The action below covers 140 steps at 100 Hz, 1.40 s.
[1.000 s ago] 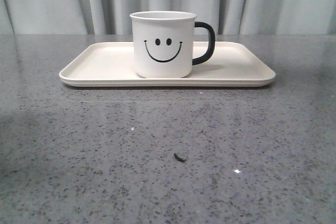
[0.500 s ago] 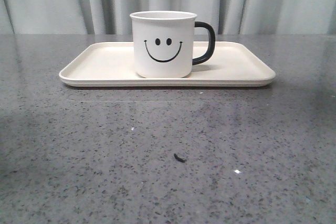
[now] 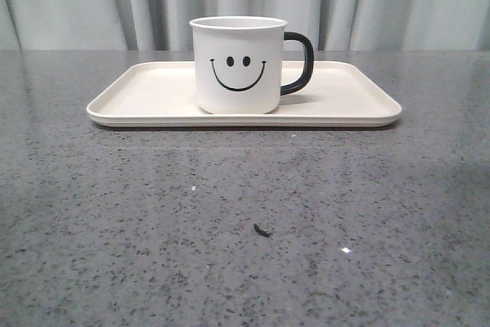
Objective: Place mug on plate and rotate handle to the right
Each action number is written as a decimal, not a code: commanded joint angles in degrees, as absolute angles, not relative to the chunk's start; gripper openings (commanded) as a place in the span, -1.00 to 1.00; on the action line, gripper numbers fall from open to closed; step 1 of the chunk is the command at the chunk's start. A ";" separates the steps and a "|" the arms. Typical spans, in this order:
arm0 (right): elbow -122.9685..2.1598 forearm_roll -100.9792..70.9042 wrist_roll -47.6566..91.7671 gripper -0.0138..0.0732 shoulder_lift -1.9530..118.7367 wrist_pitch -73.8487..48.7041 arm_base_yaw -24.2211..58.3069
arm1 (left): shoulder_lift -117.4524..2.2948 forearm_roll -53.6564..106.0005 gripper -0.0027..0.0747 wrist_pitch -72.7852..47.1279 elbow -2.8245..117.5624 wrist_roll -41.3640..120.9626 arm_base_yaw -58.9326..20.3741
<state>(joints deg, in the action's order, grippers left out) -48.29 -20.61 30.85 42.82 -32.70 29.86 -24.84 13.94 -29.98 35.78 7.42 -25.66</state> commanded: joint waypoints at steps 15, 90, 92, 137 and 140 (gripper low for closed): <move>-39.45 -21.91 30.92 -0.82 29.96 -24.03 29.73 | -18.41 14.64 -0.98 -25.15 33.31 7.59 -26.05; -32.17 -21.91 30.92 -0.82 15.66 -23.54 29.73 | -12.22 14.85 -0.98 -25.48 30.48 7.59 -26.05; -32.17 -21.91 30.92 -0.82 15.66 -23.54 29.73 | -12.22 14.85 -0.98 -25.48 30.48 7.59 -26.05; -32.17 -21.91 30.92 -0.82 15.66 -23.54 29.73 | -12.22 14.85 -0.98 -25.48 30.48 7.59 -26.05; -32.17 -21.91 30.92 -0.82 15.66 -23.54 29.73 | -12.22 14.85 -0.98 -25.48 30.48 7.59 -26.05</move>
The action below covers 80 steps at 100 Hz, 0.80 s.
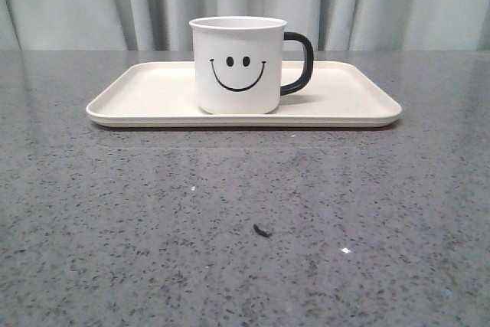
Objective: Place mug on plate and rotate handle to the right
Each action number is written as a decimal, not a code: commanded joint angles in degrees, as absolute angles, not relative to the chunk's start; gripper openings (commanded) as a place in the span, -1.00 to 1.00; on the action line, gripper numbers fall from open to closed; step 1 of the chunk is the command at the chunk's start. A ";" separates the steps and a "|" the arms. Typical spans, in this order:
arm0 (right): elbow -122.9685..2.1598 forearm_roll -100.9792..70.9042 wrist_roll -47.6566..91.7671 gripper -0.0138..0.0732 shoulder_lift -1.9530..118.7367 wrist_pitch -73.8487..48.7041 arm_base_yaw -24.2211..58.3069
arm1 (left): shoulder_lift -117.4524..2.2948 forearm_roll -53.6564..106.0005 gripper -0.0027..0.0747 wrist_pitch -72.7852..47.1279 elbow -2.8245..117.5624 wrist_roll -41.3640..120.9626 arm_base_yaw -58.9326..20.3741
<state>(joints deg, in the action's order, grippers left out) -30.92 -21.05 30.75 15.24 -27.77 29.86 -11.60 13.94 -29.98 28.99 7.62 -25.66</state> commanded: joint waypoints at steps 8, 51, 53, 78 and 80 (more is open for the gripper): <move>-32.17 -21.91 30.92 -0.82 15.66 -23.54 29.73 | -12.22 14.85 -0.98 -25.48 30.48 7.59 -26.05; -32.17 -21.91 30.92 -0.82 15.66 -23.54 29.73 | -11.91 8.20 -0.98 -24.83 29.92 7.59 -24.58; -32.17 -21.91 30.92 -0.82 15.66 -23.54 29.73 | -11.91 8.20 -0.98 -24.19 29.74 7.59 -24.11; -32.17 -21.91 30.92 -0.82 15.66 -23.54 29.73 | -11.91 8.17 -0.98 -6.04 22.10 7.59 -16.42; -32.17 -21.91 30.92 -0.82 15.66 -23.54 29.73 | -11.91 8.07 -0.98 -4.90 21.37 7.59 -15.72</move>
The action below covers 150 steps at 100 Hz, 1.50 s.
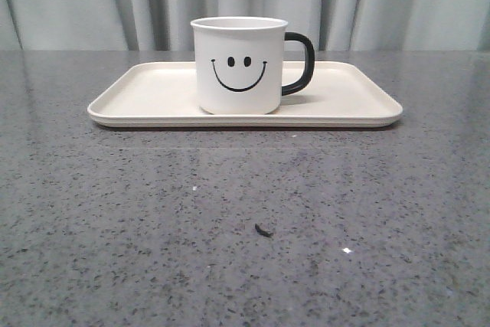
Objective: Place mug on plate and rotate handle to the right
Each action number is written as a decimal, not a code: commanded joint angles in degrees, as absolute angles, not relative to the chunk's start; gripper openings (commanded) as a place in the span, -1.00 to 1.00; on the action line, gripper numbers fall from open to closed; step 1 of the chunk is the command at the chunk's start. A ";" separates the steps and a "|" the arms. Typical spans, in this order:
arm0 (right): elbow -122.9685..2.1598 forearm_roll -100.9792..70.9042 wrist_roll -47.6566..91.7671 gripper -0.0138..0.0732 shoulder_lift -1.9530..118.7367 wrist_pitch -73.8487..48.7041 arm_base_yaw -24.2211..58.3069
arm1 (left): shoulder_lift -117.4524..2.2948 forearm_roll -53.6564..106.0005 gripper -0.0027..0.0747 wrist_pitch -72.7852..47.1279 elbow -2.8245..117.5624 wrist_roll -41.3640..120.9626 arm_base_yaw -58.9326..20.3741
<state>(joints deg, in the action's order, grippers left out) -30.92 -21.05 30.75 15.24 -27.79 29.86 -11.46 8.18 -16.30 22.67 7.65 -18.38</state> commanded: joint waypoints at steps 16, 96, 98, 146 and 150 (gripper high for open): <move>-32.17 -21.91 30.92 -0.82 15.66 -23.54 29.73 | -9.58 7.79 -0.98 -2.66 16.05 7.59 -10.94; -32.17 -21.91 30.92 -0.82 15.66 -23.48 29.73 | 2.13 3.01 -0.98 -0.48 -0.46 2.57 1.49; -32.17 -21.91 30.92 -0.82 15.66 -23.48 29.73 | 2.13 3.01 -0.98 -0.35 -0.46 2.57 1.49; -32.17 -21.91 30.92 -0.82 15.66 -23.48 29.73 | 2.13 3.01 -0.98 0.00 -0.46 2.57 1.49; -32.17 -21.91 30.92 -0.82 15.66 -23.48 29.73 | 2.13 3.01 -0.98 0.00 -0.46 2.57 1.49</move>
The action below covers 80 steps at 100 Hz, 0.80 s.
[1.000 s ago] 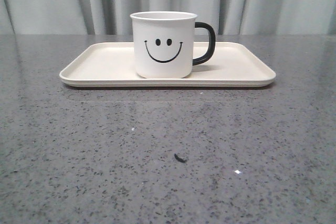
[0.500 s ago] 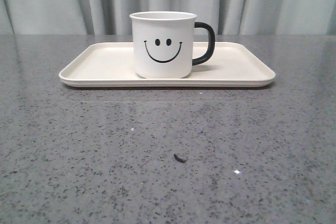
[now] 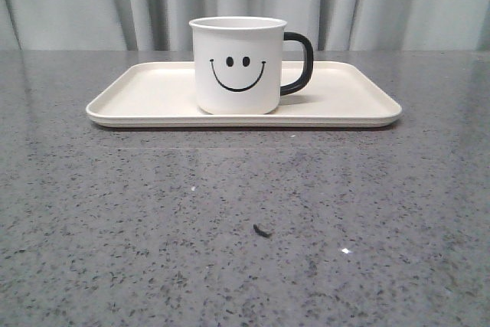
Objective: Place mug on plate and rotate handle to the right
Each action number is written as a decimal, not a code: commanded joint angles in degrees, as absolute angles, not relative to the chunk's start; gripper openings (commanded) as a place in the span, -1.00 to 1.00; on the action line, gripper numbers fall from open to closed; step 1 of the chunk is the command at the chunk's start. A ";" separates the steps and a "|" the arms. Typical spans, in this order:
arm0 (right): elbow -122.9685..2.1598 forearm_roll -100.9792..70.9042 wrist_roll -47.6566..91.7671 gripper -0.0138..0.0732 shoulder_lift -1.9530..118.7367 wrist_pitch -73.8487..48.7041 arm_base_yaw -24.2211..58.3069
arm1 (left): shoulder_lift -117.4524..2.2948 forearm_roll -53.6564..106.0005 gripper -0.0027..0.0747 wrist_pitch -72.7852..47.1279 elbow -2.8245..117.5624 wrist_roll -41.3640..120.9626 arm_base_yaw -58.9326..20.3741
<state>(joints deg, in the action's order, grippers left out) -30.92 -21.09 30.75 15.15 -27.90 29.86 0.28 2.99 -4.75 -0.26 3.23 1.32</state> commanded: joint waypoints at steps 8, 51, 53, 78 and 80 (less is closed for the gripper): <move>-32.17 -21.91 30.92 -0.82 15.66 -23.48 29.73 | 2.13 3.01 -0.98 0.00 -0.46 2.57 1.49; -31.97 -21.19 30.92 -0.82 15.92 -18.16 29.73 | 2.13 3.01 -0.98 0.00 -0.46 2.57 1.49; -31.83 -21.05 30.92 -0.82 15.92 -16.88 29.73 | 2.13 3.01 -0.98 0.00 -0.46 2.57 1.49; -22.64 -19.49 25.67 -0.82 15.92 3.72 27.48 | 2.13 3.01 -0.98 0.00 -0.46 2.57 1.49; -21.84 -18.25 23.92 -0.82 15.92 4.40 26.80 | 2.13 3.01 -0.98 0.00 -0.46 2.57 1.49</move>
<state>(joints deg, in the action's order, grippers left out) -23.63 -20.83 28.65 15.15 -5.75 28.85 0.28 2.99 -4.75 -0.26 3.19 1.32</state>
